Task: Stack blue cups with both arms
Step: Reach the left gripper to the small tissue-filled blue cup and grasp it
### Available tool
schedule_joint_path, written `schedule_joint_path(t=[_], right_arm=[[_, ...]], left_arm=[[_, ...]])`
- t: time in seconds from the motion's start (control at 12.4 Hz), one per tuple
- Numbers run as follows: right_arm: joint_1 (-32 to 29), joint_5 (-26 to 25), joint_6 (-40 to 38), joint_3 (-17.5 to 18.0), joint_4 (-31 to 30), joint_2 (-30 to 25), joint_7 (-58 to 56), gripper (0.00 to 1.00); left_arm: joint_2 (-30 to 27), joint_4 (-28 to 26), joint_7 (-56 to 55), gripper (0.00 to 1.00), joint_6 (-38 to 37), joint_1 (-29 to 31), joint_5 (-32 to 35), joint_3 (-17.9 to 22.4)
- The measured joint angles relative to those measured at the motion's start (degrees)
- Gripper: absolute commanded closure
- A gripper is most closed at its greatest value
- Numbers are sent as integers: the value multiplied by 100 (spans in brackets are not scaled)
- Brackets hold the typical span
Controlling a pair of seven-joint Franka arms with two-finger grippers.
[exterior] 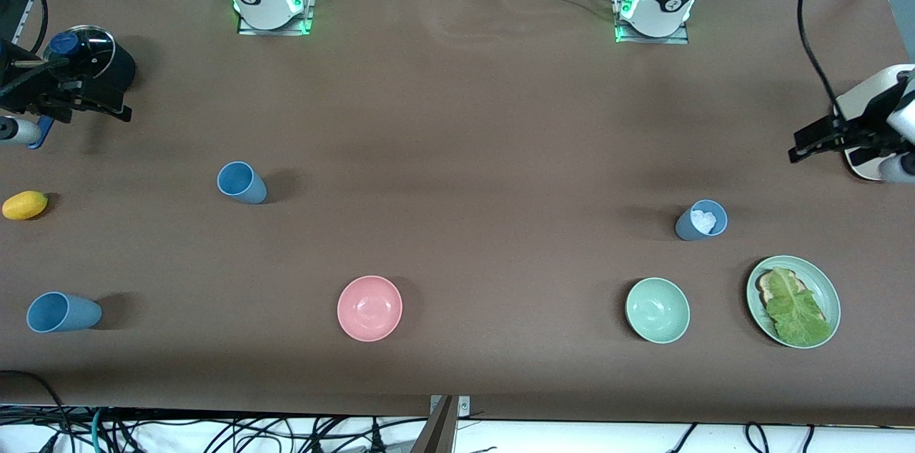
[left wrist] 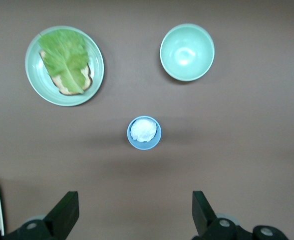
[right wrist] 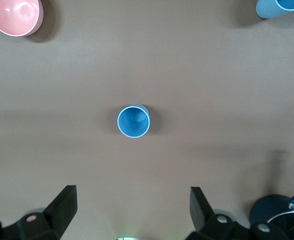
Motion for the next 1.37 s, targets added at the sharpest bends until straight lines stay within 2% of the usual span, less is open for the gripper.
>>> schedule_joint_path(t=[0.4, 0.65, 0.89, 1.29, 1.37], right_arm=[[-2, 0, 1, -7, 0, 17, 0, 0], [-2, 0, -10, -8, -8, 105, -2, 0], [-3, 0, -15, -10, -13, 330, -3, 0], [-22, -18, -3, -24, -33, 786, -3, 0], [-30, -34, 8, -30, -32, 834, -3, 0]], left_arm=[[1142, -4, 21, 0, 432, 560, 0, 25], [1646, -243, 68, 0, 1358, 563, 0, -30], [1849, -777, 68, 0, 2189, 453, 0, -94], [2026, -981, 68, 0, 2337, 371, 0, -148], [2064, -987, 68, 3, 2339, 369, 0, -161]])
